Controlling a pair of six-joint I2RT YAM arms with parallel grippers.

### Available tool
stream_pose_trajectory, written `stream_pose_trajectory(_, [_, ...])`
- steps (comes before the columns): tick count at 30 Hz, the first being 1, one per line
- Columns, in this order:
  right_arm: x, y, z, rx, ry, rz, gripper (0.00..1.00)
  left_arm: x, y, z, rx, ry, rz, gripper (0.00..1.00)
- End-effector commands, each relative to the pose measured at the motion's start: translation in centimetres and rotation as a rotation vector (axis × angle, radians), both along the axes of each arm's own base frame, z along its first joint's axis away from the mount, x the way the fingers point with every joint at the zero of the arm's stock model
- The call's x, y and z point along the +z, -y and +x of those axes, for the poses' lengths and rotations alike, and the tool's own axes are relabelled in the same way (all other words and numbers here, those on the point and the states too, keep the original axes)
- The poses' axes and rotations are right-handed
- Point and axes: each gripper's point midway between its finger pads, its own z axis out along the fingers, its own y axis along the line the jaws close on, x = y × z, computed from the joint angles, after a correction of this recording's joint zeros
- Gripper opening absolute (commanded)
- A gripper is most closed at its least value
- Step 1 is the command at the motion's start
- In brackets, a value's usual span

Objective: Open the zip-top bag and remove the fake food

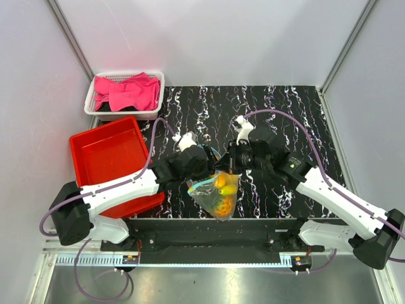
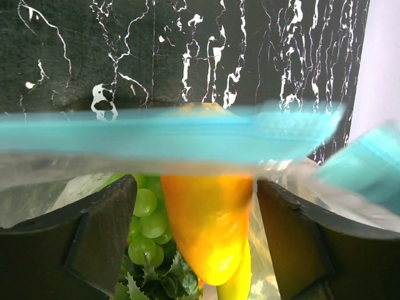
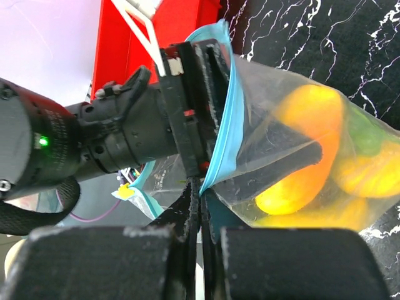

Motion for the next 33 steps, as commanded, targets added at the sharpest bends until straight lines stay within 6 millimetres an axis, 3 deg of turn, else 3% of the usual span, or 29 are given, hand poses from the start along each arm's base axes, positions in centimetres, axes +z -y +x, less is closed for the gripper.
stream_pose_trajectory(1, [2.7,-0.6,0.2,0.005,0.072,0.087,0.00,1.4,1.8,1.0,-0.011,0.048,-0.071,0.77])
stream_pose_trajectory(2, [2.7,-0.5,0.2,0.003,0.070,0.086,0.00,1.4,1.8,1.2,-0.017,0.058,-0.066,0.74])
stream_pose_trajectory(5, [2.6,-0.3,0.1,-0.001,0.073,0.084,0.00,2.3,1.8,1.3,-0.041,0.101,-0.067,0.55])
stream_pose_trajectory(6, [2.5,-0.3,0.1,-0.003,0.075,0.083,0.00,2.7,1.8,1.4,-0.045,0.116,-0.066,0.42])
stream_pose_trajectory(7, [2.5,-0.2,0.0,-0.005,0.074,0.082,0.00,3.2,1.7,1.5,-0.048,0.136,-0.068,0.36])
stream_pose_trajectory(14, [1.7,1.0,0.5,-0.058,0.086,0.033,0.00,6.2,1.2,0.7,-0.165,0.240,-0.041,0.00])
stream_pose_trajectory(21, [1.3,3.1,1.6,-0.160,0.126,-0.031,0.00,9.2,0.8,-1.5,-0.307,0.340,-0.095,0.00])
stream_pose_trajectory(22, [1.3,3.2,1.6,-0.162,0.126,-0.036,0.00,11.0,0.7,-2.1,-0.329,0.385,-0.140,0.00])
stream_pose_trajectory(24, [0.9,3.2,1.5,-0.160,0.117,-0.041,0.00,12.6,0.3,-2.4,-0.354,0.459,-0.152,0.00])
stream_pose_trajectory(30, [-0.6,3.1,1.2,-0.147,0.082,-0.060,0.00,18.2,-4.3,-2.5,-0.274,0.665,-0.125,0.00])
stream_pose_trajectory(32, [-0.6,3.1,1.0,-0.143,0.082,-0.056,0.00,19.2,-6.6,-2.3,-0.212,0.686,-0.083,0.00])
stream_pose_trajectory(33, [-0.4,3.2,1.0,-0.145,0.086,-0.052,0.00,18.1,-8.6,-1.8,-0.149,0.656,0.008,0.00])
